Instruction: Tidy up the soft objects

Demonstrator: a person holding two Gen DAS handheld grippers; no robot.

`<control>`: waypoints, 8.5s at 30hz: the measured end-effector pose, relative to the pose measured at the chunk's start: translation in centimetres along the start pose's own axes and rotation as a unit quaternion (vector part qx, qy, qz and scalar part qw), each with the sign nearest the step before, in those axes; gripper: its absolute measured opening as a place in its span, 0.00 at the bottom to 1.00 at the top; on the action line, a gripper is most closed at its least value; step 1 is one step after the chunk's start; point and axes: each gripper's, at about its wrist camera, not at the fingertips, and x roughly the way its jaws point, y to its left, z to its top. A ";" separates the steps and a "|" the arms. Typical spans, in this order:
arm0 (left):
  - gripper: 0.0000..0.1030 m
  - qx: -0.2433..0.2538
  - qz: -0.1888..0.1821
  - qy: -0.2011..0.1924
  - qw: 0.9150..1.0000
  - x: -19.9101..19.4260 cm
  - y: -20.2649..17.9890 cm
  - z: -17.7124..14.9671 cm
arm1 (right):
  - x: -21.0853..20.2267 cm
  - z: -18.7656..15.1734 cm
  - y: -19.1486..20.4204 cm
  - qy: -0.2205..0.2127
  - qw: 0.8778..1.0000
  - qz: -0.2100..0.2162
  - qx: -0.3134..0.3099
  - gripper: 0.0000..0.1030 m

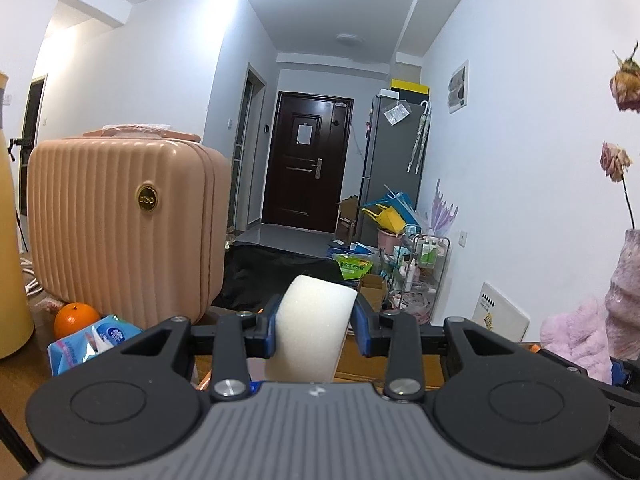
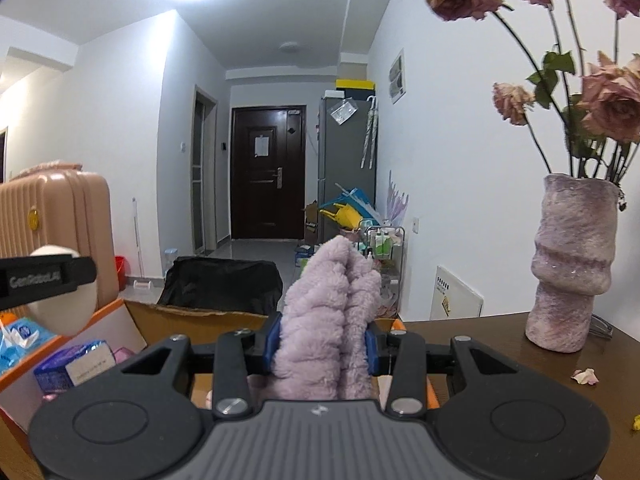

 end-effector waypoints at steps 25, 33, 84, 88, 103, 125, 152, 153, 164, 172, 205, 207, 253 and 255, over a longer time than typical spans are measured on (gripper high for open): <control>0.43 0.076 0.015 0.010 0.997 3.1 -2.0 -2.9 | 2.6 -1.3 1.3 0.051 0.998 0.021 -0.042 0.53; 0.96 0.059 0.033 -0.003 0.998 2.1 -1.9 -2.8 | 1.4 -1.3 1.4 0.031 0.998 0.004 -0.045 0.95; 0.99 0.112 -0.081 0.218 0.966 -8.7 -9.9 -11.8 | -12.0 -5.4 -14.7 0.085 0.995 -0.039 -0.028 1.00; 0.80 0.101 -0.082 0.234 0.964 -8.1 -9.5 -12.0 | -11.1 -6.1 -14.3 0.098 0.994 -0.033 -0.034 1.00; 0.79 0.095 -0.093 0.214 0.968 -8.4 -9.3 -11.3 | -6.1 -7.0 -13.1 0.155 0.987 -0.028 -0.017 1.00; 0.79 0.090 -0.085 0.208 0.970 -8.5 -8.9 -11.1 | -5.4 -7.8 -12.5 0.184 0.983 -0.002 -0.017 0.53; 0.79 0.081 -0.094 0.145 0.982 -11.1 -7.6 -9.3 | -11.1 -6.3 -13.2 0.066 0.993 -0.091 0.025 0.35; 0.79 0.080 -0.093 0.142 0.982 -11.2 -7.4 -9.2 | -11.4 -6.2 -13.1 0.060 0.993 -0.094 0.026 0.35; 0.79 0.064 -0.086 0.098 0.989 -12.6 -5.8 -7.5 | -14.1 -4.8 -11.3 -0.013 0.994 -0.105 0.030 0.35; 0.79 0.057 -0.075 0.064 0.994 -12.8 -5.2 -6.2 | -14.2 -4.2 -7.9 -0.044 0.996 -0.077 0.015 0.35; 0.79 0.042 -0.008 -0.001 0.999 -3.3 -2.0 -2.3 | -4.9 -2.2 0.7 -0.072 0.996 -0.015 -0.042 0.35; 0.79 0.044 -0.005 -0.002 0.999 -2.8 -2.0 -2.2 | -4.3 -2.2 0.9 -0.069 0.997 -0.014 -0.043 0.35; 1.00 0.027 0.002 -0.004 1.000 -1.4 -0.5 -2.0 | -4.6 -3.2 -0.1 -0.065 0.997 -0.023 -0.017 1.00; 1.00 0.032 0.003 -0.006 0.999 -1.9 -0.4 -2.1 | -5.2 -3.3 -0.5 -0.067 0.997 -0.024 -0.014 1.00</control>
